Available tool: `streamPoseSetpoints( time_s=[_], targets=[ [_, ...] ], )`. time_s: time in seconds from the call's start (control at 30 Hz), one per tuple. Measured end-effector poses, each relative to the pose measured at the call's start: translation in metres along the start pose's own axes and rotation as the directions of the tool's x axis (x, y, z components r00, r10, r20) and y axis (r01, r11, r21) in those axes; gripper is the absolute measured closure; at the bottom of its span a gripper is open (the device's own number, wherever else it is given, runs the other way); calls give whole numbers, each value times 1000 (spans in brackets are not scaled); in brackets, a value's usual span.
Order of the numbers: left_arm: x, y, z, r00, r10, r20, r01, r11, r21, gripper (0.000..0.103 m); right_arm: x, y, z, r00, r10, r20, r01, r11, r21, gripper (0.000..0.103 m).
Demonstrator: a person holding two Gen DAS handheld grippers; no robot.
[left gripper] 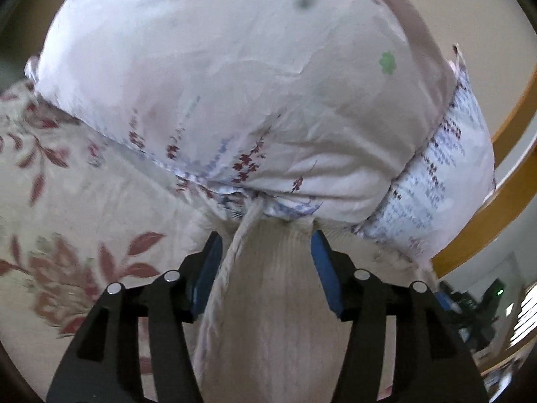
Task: Fold small clothes
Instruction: 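Grasp the sweater edge with the left gripper while the right gripper holds its edge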
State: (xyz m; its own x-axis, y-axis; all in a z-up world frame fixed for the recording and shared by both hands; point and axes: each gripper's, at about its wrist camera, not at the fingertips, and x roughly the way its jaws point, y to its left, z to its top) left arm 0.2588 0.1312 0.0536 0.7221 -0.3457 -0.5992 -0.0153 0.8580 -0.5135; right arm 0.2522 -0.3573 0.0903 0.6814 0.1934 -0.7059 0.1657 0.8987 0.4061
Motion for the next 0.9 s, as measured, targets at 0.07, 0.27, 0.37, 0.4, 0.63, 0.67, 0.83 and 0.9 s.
streamPoseSetpoints(
  time_s=[0.07, 0.27, 0.37, 0.4, 0.63, 0.67, 0.83, 0.9],
  targets=[
    [-7, 1, -5, 1000, 25, -10, -25, 999, 38, 48, -11, -9, -5, 1000, -25, 1, 25, 999, -28, 49],
    [-24, 14, -28, 997, 47, -65, -41, 995, 93, 50, -23, -33, -22, 998, -41, -48, 38, 997, -68, 61],
    [-25, 17, -36, 995, 40, -93, -32, 996, 87, 53, -21, -40, -31, 996, -49, -79, 42, 996, -83, 61],
    [-25, 18, -38, 994, 40, -99, -31, 996, 89, 56, -20, -42, -34, 995, -50, -89, 42, 995, -85, 61],
    [-17, 16, -51, 988, 52, -147, -35, 993, 117, 70, -10, -37, -51, 988, -66, -139, 44, 987, -155, 71],
    [-15, 16, -53, 987, 58, -153, -40, 992, 122, 71, -8, -36, -54, 986, -86, -141, 60, 983, -176, 72],
    [-12, 19, -57, 983, 54, -178, -33, 992, 122, 91, -13, -37, -54, 990, -75, -120, 52, 980, -191, 92],
    [-13, 20, -57, 983, 48, -178, -28, 993, 114, 94, -18, -36, -54, 992, -69, -110, 47, 980, -191, 93]
  ],
)
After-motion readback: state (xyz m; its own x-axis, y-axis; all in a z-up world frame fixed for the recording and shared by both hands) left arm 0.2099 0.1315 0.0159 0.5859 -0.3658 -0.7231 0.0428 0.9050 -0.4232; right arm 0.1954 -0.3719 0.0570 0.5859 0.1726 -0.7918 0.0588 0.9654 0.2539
